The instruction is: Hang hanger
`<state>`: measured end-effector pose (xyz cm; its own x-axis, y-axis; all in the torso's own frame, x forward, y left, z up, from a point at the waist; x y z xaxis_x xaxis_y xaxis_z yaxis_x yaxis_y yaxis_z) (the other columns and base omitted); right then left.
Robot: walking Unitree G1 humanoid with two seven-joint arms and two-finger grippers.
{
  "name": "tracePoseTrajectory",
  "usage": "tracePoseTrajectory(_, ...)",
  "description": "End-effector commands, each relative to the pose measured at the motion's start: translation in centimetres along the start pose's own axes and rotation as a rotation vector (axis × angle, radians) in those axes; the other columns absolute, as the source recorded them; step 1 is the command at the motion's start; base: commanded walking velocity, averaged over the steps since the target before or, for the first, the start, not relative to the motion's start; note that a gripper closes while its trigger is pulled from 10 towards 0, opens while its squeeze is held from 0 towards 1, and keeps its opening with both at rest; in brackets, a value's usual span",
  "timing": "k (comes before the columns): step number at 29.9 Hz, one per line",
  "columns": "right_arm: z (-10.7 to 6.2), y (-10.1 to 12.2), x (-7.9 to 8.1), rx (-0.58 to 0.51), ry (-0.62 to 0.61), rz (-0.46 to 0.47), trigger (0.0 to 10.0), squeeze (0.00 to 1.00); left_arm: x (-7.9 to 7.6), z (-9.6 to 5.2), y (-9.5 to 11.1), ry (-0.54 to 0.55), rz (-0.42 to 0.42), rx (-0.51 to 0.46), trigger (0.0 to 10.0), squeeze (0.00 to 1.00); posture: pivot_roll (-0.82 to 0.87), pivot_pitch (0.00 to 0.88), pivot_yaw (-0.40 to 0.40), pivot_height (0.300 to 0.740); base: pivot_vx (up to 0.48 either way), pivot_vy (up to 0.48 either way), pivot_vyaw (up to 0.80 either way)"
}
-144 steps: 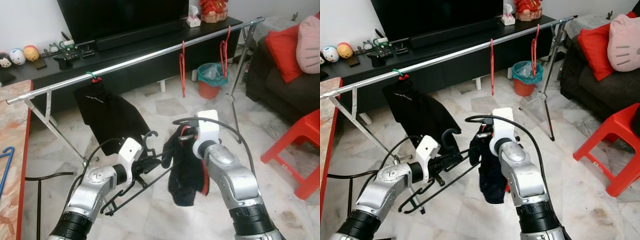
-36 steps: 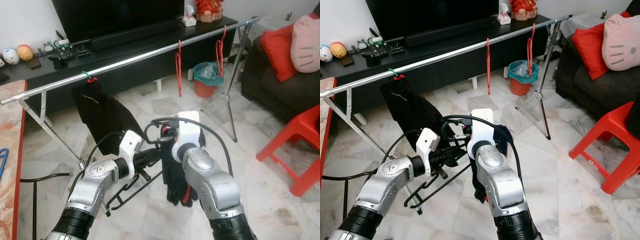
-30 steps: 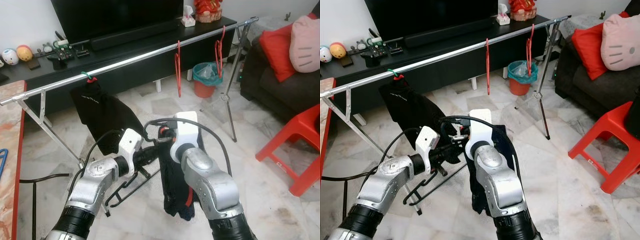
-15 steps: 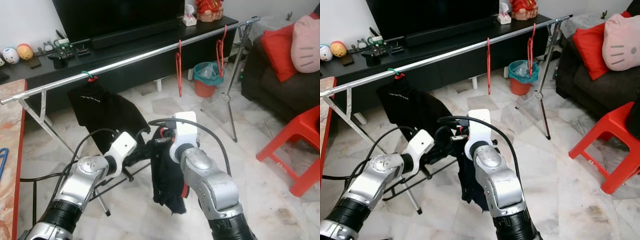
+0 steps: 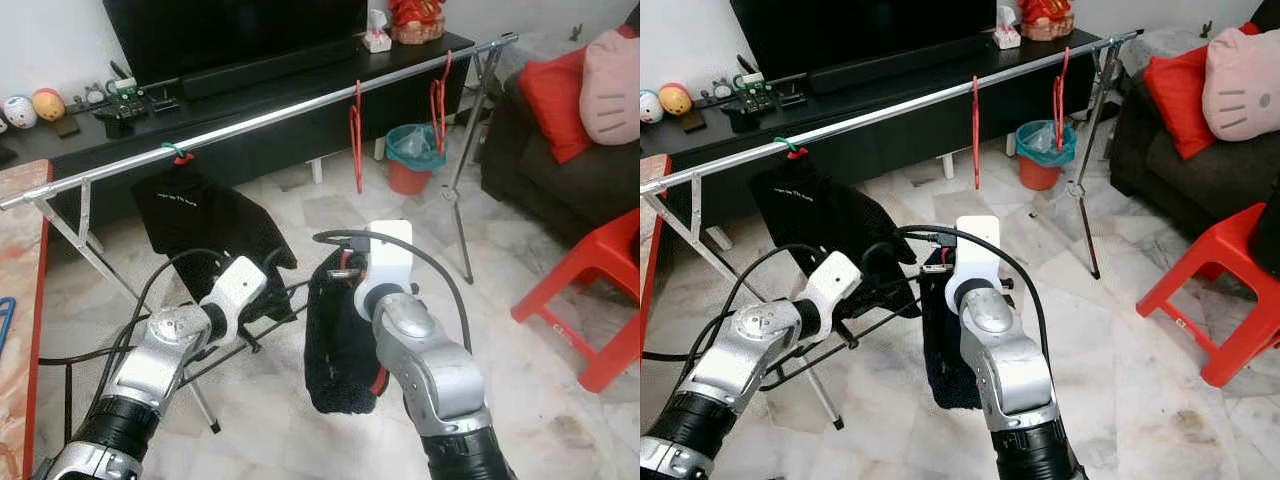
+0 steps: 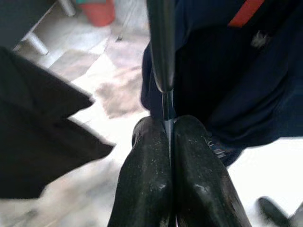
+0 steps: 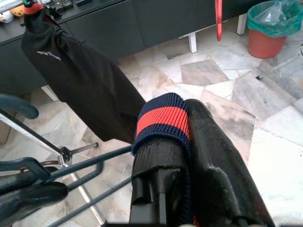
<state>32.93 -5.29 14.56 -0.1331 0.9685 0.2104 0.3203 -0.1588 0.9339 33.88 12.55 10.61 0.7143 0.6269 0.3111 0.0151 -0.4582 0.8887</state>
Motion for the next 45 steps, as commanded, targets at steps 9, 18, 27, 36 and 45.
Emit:
tracePoseTrajectory(9, -0.1, 0.0, 1.6, 0.003, 0.063, 0.020, 10.0, 0.00, -3.2, -0.4, 2.2, -0.209, -0.114, -0.151, 10.0, 0.00, -0.04, 0.033, 0.064, 0.740, 0.000, 0.000, 0.00)
tracePoseTrajectory(18, -0.5, -0.4, 3.5, 0.029, 0.164, 0.012, 10.0, 0.00, -3.6, 0.3, 3.2, -0.185, -0.165, -0.196, 10.0, 0.00, -0.04, 0.033, 0.065, 0.740, 0.000, 0.000, 0.00)
tracePoseTrajectory(27, -0.8, 0.0, 4.1, 0.023, 0.196, 0.007, 10.0, 0.00, -2.8, 1.2, -0.4, -0.081, -0.016, 0.065, 10.0, 0.00, -0.04, 0.032, 0.069, 0.740, 0.000, 0.000, 0.00)
tracePoseTrajectory(36, -0.9, -0.1, 4.4, 0.029, 0.209, 0.005, 10.0, 0.00, -0.1, 1.7, 1.7, 0.111, -0.129, -0.068, 10.0, 0.00, -0.04, 0.029, 0.070, 0.740, 0.000, 0.000, 0.00)
tracePoseTrajectory(45, -0.9, -0.2, 4.7, 0.034, 0.224, 0.004, 10.0, 0.00, -2.1, 1.4, 3.8, -0.049, -0.209, -0.215, 10.0, 0.00, -0.05, 0.026, 0.071, 0.740, 0.000, 0.000, 0.00)
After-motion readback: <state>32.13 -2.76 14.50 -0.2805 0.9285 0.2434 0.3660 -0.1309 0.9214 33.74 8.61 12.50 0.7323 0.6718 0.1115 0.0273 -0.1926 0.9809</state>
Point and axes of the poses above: a point about 5 cm out from each wrist's last joint towards the gripper, its own z axis pointing out of the wrist towards the gripper, its own y axis along the axis of the wrist's last joint, x = y × z, the point moved 3 cm from there along z, pointing out of the wrist towards the gripper, and after that the axes turned 8 degrees about z, right-handed, at the moved point
